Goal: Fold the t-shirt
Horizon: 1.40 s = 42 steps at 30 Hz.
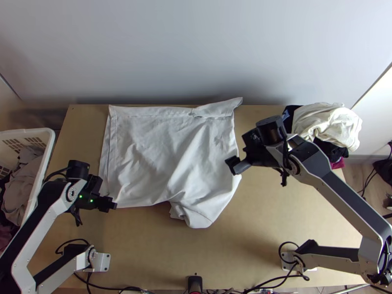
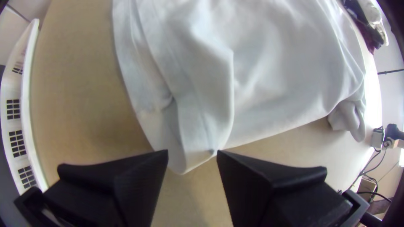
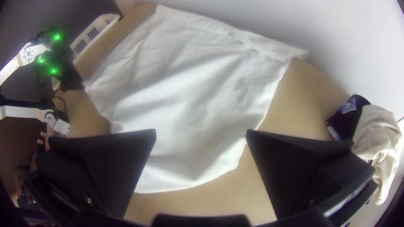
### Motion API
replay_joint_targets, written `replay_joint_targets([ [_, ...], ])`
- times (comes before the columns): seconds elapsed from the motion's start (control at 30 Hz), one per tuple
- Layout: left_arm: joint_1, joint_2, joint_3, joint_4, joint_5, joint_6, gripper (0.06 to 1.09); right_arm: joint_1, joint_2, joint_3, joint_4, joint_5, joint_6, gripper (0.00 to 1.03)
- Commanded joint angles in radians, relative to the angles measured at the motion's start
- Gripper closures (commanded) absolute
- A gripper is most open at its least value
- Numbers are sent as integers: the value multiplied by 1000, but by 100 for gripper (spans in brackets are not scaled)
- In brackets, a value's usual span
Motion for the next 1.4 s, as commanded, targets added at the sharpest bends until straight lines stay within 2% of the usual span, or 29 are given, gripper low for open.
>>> replay_joint_targets([
  [0.0,-13,39,-47,103,-1,-21,63,38,5,-10,-17,1,-11,3],
  [0.07,-13,44,-60,128,-2,-21,69,38,5,-13,-20,1,-12,3],
  [0.13,-13,47,-69,145,-2,-21,69,41,5,-12,-23,1,-17,3],
  [0.27,-13,42,-75,157,-1,-7,88,63,6,-15,-29,0,-26,3],
  [0.33,-18,28,-64,158,9,11,104,95,8,-33,-46,-11,-43,3],
  [0.37,-22,16,-58,157,9,19,105,118,9,-46,-57,-19,-54,3],
  [0.53,-7,-39,34,145,9,4,105,236,31,-121,-74,-45,-92,3],
  [0.73,36,-67,163,146,7,-42,105,347,147,-83,-77,-51,-111,4],
  [1.07,106,-62,210,189,1,-47,105,489,411,111,-57,-51,-157,5],
  [1.37,136,-56,189,192,1,-45,105,570,450,145,-40,-51,-180,8],
])
